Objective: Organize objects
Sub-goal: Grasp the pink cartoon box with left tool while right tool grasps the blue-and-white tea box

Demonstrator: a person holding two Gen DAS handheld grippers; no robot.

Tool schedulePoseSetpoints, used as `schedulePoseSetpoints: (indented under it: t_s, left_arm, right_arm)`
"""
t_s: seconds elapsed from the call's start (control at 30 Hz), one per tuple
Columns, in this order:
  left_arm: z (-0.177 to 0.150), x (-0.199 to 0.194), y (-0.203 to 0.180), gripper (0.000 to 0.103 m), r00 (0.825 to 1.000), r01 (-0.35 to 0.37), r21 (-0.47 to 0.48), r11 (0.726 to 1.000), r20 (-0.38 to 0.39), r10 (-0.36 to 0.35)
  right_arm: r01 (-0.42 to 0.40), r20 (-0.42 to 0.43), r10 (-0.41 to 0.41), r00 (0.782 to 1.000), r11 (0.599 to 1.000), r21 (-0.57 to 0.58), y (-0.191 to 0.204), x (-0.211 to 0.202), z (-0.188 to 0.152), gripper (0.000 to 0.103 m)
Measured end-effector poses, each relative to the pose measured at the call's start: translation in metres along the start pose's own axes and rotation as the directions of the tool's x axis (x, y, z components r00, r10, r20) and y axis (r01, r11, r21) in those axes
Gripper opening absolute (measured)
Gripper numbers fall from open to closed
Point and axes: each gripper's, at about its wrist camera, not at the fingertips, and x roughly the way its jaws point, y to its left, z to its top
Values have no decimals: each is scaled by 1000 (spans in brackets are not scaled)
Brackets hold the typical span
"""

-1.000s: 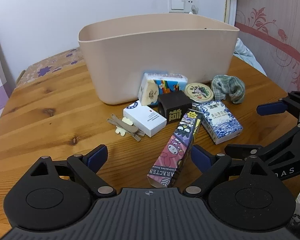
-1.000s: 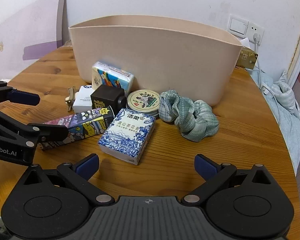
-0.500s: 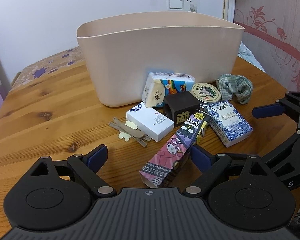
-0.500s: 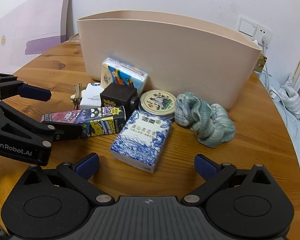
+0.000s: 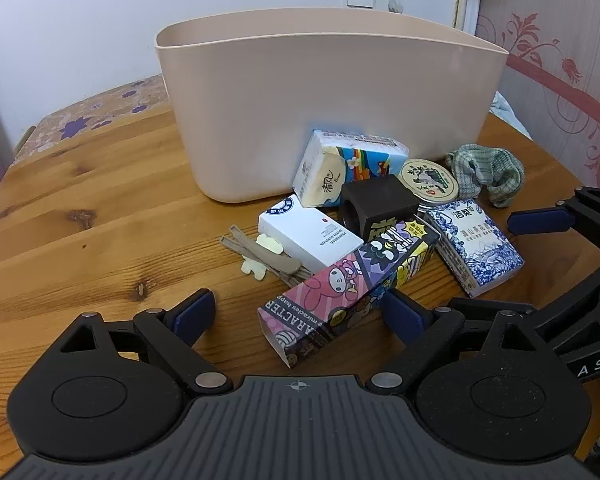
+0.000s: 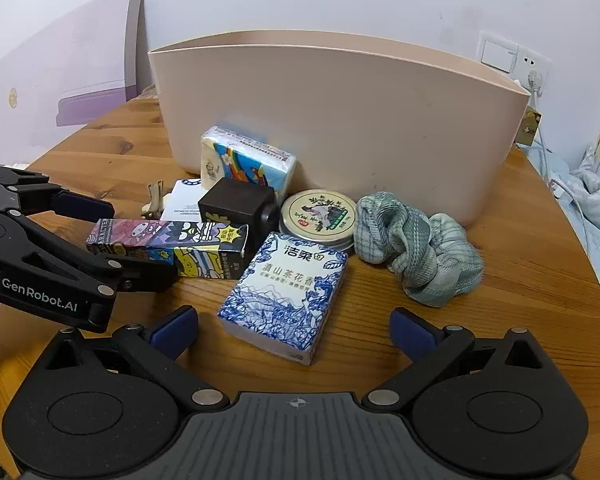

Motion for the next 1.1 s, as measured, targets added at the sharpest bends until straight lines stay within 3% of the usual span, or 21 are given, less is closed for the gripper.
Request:
schedulePoseSetpoints:
  t_s: [0.17, 0.3, 0.47, 0.67, 0.8, 1.1]
  left_arm:
    - [2, 1, -1, 86, 1000, 19, 8, 1000, 13, -19]
    - [3, 1, -6, 76, 999, 34, 27, 999, 21, -34]
    - [3, 0, -13, 66, 999, 36, 27, 999, 37, -37]
    - [0, -4, -17, 59, 998, 39, 27, 999, 40, -40]
    - [0, -5, -19, 55, 999, 38, 19, 999, 37, -39]
    - [-5, -13, -20, 45, 998, 53, 11, 999, 34, -54]
  right_arm:
    - [24, 5, -24, 1000, 1000, 18, -3, 0, 0, 102]
    - [26, 7, -26, 1000, 999, 22, -7, -3, 1, 90]
    - [23, 8, -23, 1000, 999, 22, -8, -5, 2, 82]
    - [28, 32, -29, 999, 999, 34, -10, -10, 0, 54]
    - [27, 49, -29, 998, 999, 35, -13, -12, -3, 44]
    - [11, 40, -12, 999, 1000, 17, -14, -17, -5, 43]
